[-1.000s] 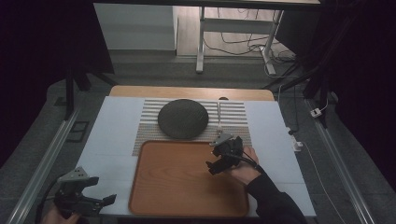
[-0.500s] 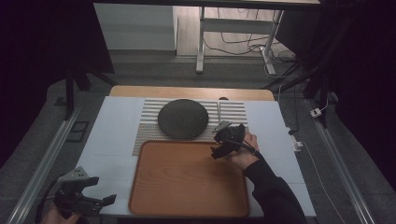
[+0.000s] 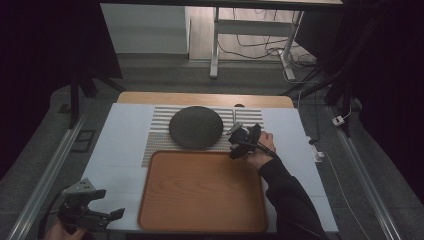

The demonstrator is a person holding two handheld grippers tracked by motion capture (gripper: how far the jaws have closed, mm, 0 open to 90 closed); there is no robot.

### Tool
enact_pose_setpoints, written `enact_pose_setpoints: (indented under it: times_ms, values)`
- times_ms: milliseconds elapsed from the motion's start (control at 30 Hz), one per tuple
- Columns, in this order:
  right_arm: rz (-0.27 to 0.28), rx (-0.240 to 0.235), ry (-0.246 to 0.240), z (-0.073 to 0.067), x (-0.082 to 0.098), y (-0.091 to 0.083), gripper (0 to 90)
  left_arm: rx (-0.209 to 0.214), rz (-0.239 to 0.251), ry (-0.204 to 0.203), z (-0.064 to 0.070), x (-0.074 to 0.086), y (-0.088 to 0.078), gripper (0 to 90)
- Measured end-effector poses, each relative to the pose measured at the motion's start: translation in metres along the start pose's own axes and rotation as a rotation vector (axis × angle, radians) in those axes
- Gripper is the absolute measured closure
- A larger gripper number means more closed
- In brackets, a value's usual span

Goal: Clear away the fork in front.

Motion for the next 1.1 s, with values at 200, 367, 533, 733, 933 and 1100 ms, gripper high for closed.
enact_pose_setpoints:
  times_ms: [200, 367, 533, 733, 933, 1100]
  values:
    - [-0.013, 0.059, -0.104, -0.005, -0.004, 0.011, 19.5, 0.000, -0.001, 0.000, 0.000, 0.000, 0.000, 0.3]
    - [-0.026, 0.079, -0.229, -0.014, -0.005, 0.019, 37.6, 0.000, -0.003, 0.002, 0.000, 0.000, 0.000, 0.3]
    - [-0.030, 0.121, -0.339, -0.022, -0.006, 0.026, 54.7, 0.001, -0.007, 0.003, 0.000, 0.000, 0.001, 0.3]
    - [-0.031, 0.127, -0.412, -0.028, -0.006, 0.031, 73.3, -0.001, -0.009, 0.006, 0.000, 0.000, 0.001, 0.3]
    - [-0.034, 0.174, -0.491, -0.033, -0.005, 0.031, 87.8, -0.002, -0.012, 0.007, 0.001, 0.000, 0.001, 0.4]
    - [-0.034, 0.171, -0.479, -0.032, -0.006, 0.024, 88.3, -0.003, -0.012, 0.010, 0.001, 0.000, 0.001, 0.3]
Point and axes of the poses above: each handheld gripper's, and its own axes: y roughly forward along the jaws, x roughly out of its underside, z roughly to its right, the point moved 4 cm from there along y, roughly forward along the jaws, and after that the axes turned 5 degrees about x, right-handed, at the moved point
